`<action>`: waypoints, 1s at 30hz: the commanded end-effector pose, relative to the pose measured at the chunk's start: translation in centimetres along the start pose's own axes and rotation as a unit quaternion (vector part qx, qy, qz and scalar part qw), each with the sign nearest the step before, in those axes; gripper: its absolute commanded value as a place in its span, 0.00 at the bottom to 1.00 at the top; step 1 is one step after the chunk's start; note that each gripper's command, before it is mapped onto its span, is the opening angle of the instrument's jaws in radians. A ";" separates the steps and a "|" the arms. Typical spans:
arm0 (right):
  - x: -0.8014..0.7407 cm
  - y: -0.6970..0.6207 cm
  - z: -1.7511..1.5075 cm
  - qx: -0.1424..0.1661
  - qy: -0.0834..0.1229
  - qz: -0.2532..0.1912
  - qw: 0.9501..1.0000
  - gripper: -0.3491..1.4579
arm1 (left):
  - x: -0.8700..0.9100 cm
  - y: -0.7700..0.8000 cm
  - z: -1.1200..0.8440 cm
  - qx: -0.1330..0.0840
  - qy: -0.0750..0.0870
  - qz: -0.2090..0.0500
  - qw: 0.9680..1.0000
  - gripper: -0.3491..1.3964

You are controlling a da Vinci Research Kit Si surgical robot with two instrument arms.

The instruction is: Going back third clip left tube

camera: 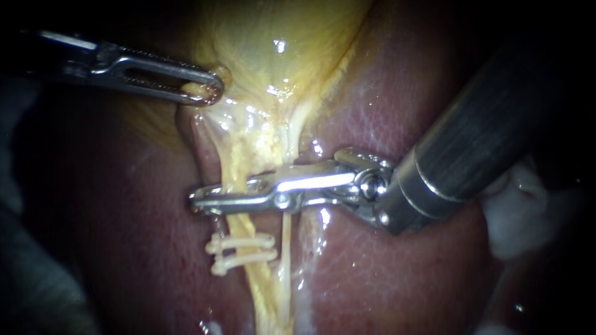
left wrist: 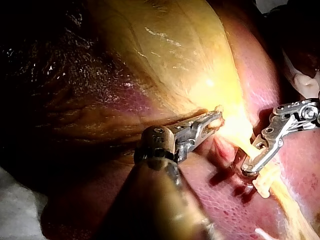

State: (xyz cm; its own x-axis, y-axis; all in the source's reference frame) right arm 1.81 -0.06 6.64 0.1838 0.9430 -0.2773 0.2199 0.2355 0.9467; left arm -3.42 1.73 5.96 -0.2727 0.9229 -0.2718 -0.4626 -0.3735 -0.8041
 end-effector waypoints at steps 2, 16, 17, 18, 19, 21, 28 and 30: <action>-0.02 0.01 0.00 0.001 -0.001 -0.036 0.999 0.00 | 0.00 0.00 0.00 0.000 0.000 0.000 1.000 0.00; -0.12 0.32 0.07 -0.054 -0.006 -0.064 0.996 0.44 | 0.00 0.00 0.00 0.000 0.000 0.000 1.000 0.00; -0.13 0.35 0.05 -0.062 -0.016 -0.065 0.996 0.44 | 0.00 0.00 0.00 0.000 0.000 0.000 1.000 0.00; -0.14 0.38 0.02 -0.068 -0.023 -0.065 0.995 0.44 | 0.00 0.00 0.00 0.000 0.000 0.000 1.000 0.00; -0.14 0.40 -0.01 -0.073 -0.027 -0.065 0.995 0.45 | 0.00 0.00 -0.01 0.000 0.000 0.000 1.000 0.00; -0.14 0.39 -0.09 -0.080 -0.026 -0.077 0.993 0.45 | 0.00 0.00 -0.01 0.000 0.000 0.000 1.000 0.00; -0.10 0.03 -0.38 -0.126 -0.065 -0.178 0.974 0.46 | -0.01 0.00 -0.01 0.000 0.000 0.000 1.000 0.00; -0.09 -0.13 -0.47 -0.149 -0.090 -0.217 0.961 0.47 | -0.01 0.00 -0.01 0.000 0.000 0.000 1.000 0.00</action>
State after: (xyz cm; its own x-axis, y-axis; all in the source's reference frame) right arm 1.27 -0.08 6.56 0.3208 0.6577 -0.6815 0.0305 0.7120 0.7015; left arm -3.41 1.73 5.96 -0.2726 0.9230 -0.2717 -0.4625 -0.3734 -0.8042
